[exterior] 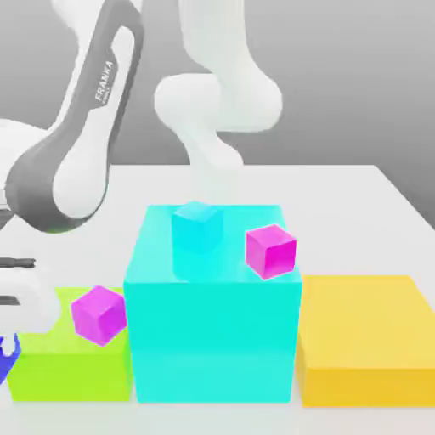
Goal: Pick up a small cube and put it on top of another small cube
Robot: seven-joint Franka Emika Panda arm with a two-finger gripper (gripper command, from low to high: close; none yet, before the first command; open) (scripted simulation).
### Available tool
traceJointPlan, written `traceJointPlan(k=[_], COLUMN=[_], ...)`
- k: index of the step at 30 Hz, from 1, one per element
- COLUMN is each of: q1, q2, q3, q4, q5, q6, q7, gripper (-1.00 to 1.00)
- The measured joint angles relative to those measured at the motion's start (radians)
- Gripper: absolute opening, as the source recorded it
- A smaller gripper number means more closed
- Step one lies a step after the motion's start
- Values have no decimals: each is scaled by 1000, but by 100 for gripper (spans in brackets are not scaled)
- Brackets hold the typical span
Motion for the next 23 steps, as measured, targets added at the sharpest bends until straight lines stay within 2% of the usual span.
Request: traceJointPlan(k=[7, 15, 20, 21, 23], q1=[33, 70, 86, 86, 86], q2=[-229, -459, -359, -345, -345], q3=[21, 35, 21, 20, 20], q4=[-143, -312, -378, -384, -384], q5=[-125, -219, -186, -183, -183], q6=[-71, -119, 44, 64, 64], q7=[-233, -533, -600, -604, -604], gripper=[-100, -100, -100, 100, 100])
